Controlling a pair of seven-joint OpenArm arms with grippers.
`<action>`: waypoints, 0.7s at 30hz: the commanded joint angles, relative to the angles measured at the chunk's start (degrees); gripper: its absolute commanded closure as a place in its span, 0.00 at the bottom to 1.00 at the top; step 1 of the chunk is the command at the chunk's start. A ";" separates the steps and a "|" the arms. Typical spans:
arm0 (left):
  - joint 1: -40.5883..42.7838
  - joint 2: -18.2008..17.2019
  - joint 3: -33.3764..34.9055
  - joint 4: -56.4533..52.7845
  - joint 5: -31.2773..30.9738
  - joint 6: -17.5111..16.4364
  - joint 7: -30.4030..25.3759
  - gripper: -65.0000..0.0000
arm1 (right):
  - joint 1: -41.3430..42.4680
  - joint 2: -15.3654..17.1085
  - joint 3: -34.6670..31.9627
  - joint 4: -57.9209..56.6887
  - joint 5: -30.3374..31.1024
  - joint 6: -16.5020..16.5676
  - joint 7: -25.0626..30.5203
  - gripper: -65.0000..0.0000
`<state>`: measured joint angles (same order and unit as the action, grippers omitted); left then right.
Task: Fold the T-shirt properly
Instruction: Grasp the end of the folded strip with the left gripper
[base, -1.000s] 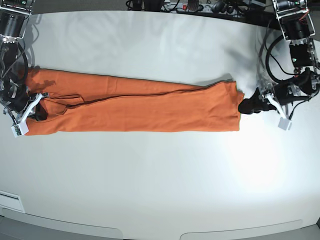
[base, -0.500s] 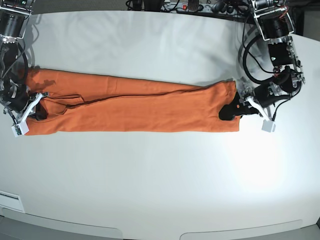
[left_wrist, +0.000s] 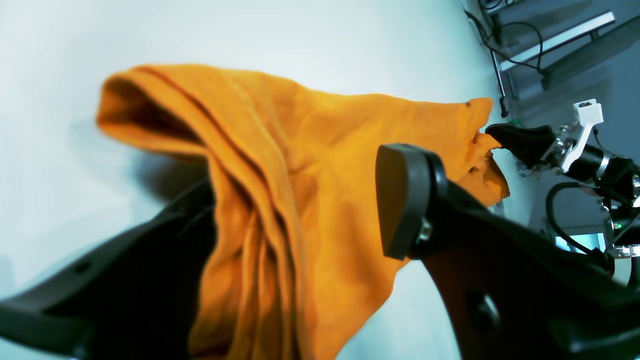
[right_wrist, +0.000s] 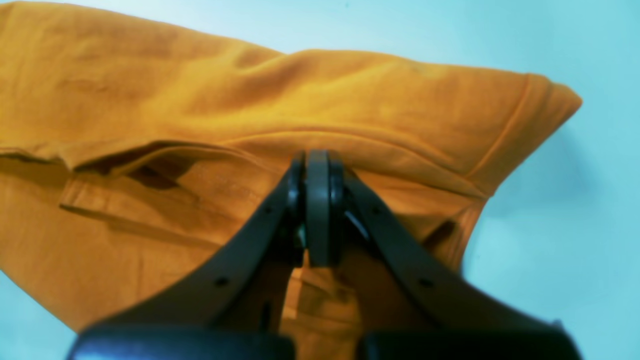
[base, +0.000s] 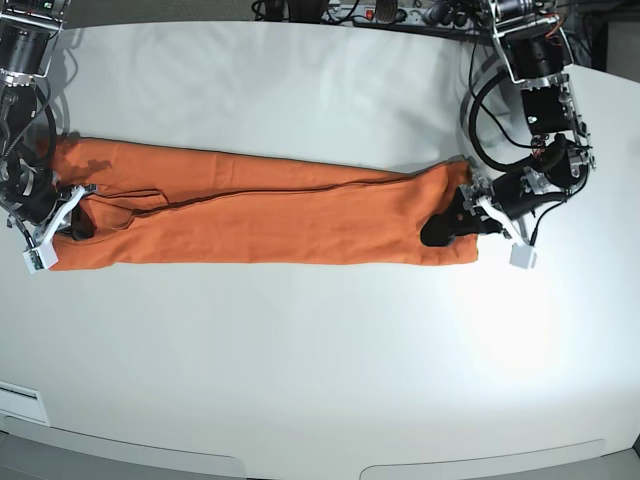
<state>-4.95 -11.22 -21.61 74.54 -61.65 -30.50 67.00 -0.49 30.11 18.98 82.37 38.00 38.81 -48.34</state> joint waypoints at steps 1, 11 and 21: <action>0.15 0.61 0.87 -0.22 0.17 1.44 2.01 0.52 | 0.94 1.33 0.52 0.90 1.01 0.20 0.83 1.00; -0.02 0.57 1.29 -0.20 1.40 1.46 1.77 1.00 | -1.73 0.83 0.46 0.81 -1.62 0.57 2.80 1.00; -2.27 0.24 1.29 -0.13 -0.11 1.38 2.29 1.00 | -5.99 -0.26 0.46 0.70 -6.99 -0.13 7.37 1.00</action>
<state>-6.90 -10.79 -20.58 74.43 -61.36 -30.35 67.99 -6.83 28.82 18.98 82.39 31.46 38.61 -40.88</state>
